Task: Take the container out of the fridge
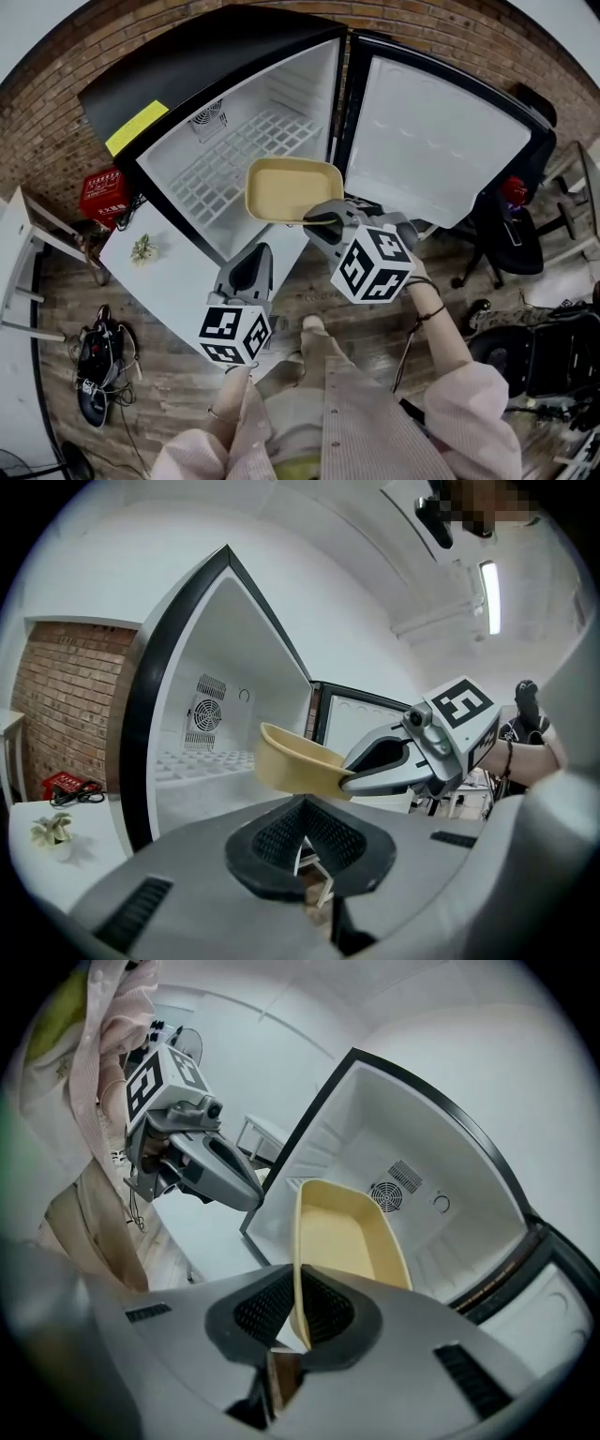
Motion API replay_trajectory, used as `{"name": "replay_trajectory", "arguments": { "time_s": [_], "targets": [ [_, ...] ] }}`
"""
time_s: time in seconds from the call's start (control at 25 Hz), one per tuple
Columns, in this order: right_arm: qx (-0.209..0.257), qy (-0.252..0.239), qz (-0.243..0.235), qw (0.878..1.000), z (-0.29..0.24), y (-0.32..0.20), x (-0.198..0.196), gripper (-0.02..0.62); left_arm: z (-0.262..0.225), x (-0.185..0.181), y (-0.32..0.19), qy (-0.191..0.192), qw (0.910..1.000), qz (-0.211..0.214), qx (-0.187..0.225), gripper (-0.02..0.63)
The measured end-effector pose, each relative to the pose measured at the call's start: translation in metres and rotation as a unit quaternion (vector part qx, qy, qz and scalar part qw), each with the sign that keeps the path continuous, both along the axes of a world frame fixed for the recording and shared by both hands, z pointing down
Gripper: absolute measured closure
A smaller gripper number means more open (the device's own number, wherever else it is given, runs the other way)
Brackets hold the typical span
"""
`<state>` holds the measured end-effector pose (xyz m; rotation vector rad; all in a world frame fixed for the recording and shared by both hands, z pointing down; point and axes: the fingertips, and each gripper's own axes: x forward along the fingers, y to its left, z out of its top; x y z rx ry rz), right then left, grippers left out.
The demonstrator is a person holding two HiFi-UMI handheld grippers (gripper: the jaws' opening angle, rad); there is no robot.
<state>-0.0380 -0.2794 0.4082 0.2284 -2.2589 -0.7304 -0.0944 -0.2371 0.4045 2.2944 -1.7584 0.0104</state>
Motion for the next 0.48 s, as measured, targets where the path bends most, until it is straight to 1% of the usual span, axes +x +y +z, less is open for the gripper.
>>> {"name": "replay_trajectory", "arguments": {
  "time_s": [0.24, 0.48],
  "targets": [
    [-0.018, -0.007, 0.044, 0.999, 0.012, 0.023, 0.026, 0.571, 0.002, 0.018, 0.017, -0.004, 0.9996, 0.030, -0.002, 0.616],
    [-0.041, -0.022, 0.091, 0.995, 0.023, 0.043, 0.051, 0.571, 0.005, 0.032, 0.031, -0.011, 0.9986, 0.052, -0.001, 0.617]
  ]
}}
